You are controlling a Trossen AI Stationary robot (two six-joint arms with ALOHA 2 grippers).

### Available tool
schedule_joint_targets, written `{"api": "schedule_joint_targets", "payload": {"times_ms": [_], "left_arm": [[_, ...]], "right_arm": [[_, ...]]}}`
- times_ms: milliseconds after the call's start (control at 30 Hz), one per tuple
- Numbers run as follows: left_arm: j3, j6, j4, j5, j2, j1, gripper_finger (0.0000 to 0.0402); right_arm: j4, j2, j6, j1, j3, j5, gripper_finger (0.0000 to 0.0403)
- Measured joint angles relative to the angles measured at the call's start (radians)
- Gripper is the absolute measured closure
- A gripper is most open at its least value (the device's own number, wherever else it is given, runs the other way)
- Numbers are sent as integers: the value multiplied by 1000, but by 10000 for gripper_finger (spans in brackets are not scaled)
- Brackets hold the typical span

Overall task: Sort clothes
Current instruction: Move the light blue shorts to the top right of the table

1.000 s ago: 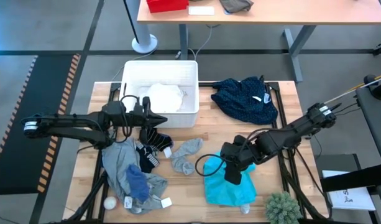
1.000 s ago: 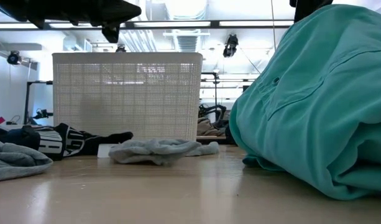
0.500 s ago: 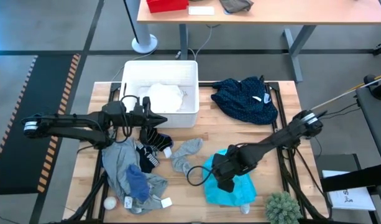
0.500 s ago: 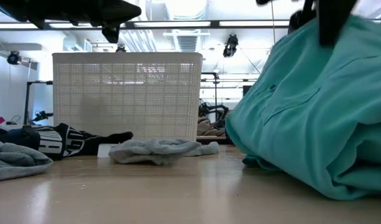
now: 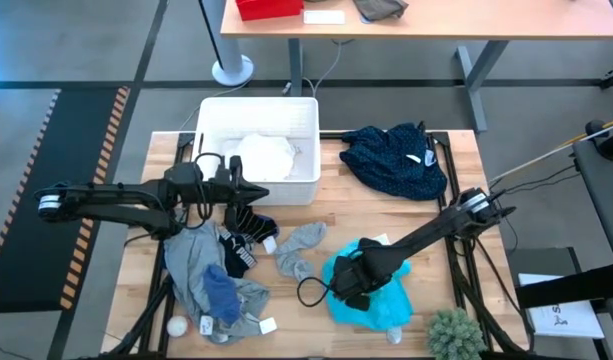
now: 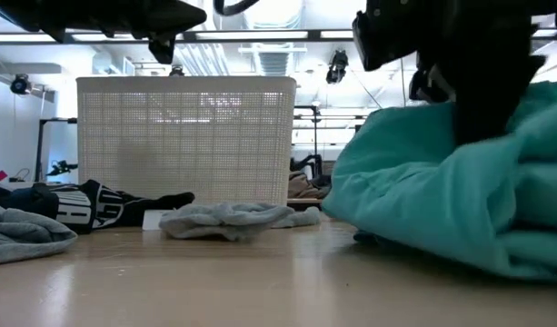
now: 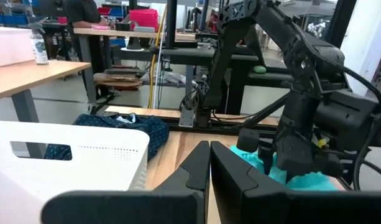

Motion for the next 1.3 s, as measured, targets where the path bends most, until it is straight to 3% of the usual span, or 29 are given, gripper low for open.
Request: {"api": "schedule_joint_targets", "payload": {"times_ms": [33,100,767,1300], "left_arm": [[0,-5,0,0,0,-2,402],[0,-5,1,0,0,-5,402],[0,27,42,-10,80,-5,402],[0,40,90,-9,81,-5,402]], "right_arm": [[1,-4,-6,0,0,14,365],[0,-21,-9,0,0,39,388],[-24,-429,45,-13,0,122,402],[-300,-729,172,-63,0,146,403]]}}
